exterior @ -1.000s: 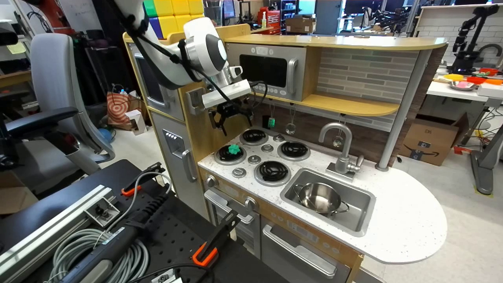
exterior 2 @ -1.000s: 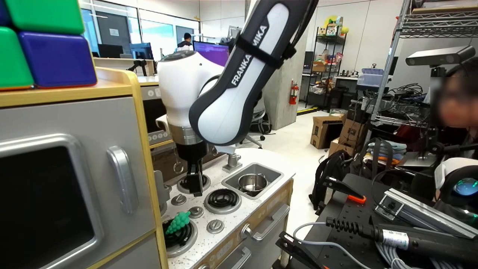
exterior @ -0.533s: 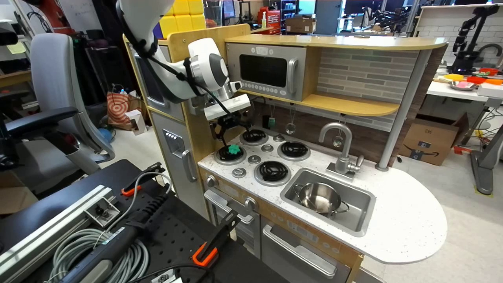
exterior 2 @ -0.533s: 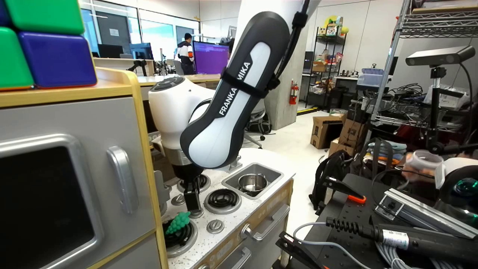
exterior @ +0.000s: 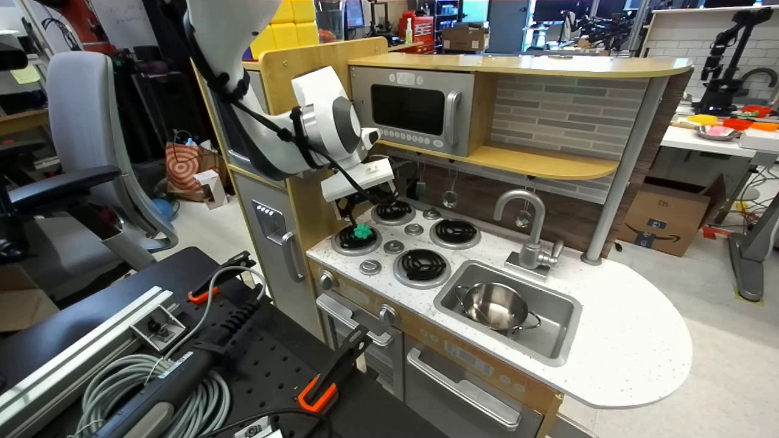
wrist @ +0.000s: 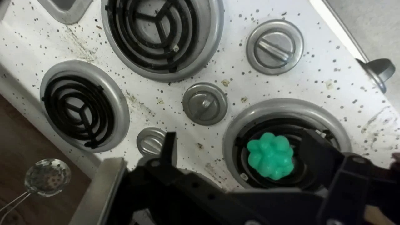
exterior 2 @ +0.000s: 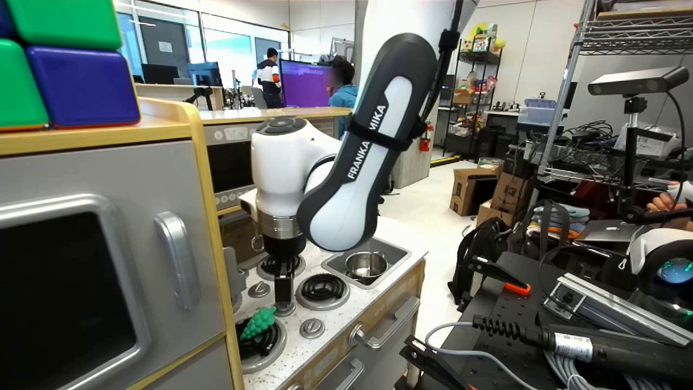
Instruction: Remove the plastic green grapes from the stove and place it in the silver pot in the sink
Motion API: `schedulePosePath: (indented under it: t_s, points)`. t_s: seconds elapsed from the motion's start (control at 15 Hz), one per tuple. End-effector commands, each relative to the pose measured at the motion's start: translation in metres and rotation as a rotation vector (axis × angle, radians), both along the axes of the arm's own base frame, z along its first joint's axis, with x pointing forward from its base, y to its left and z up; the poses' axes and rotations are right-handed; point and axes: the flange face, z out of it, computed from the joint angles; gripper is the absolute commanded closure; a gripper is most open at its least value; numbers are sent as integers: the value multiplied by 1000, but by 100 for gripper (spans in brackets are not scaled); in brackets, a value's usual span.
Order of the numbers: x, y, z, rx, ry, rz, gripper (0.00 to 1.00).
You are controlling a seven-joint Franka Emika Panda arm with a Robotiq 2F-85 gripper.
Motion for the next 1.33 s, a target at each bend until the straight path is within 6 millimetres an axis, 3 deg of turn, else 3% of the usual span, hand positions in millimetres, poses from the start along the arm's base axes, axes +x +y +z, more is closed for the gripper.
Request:
schedulePosePath:
  t_s: [0.0,0.27,0.4,0.67,0.93,1.27]
  points:
    - [-29,-13,-4,109,-99,10,0]
    - [-52,-16,-6,214,-93,55,0]
    - [-53,-3,-8,224,-33,132,0]
    - [-32,14,-14,146,83,165,0]
    - [-2,22,-11,19,65,176,0]
    - [15,41,-29,-67,132,211,0]
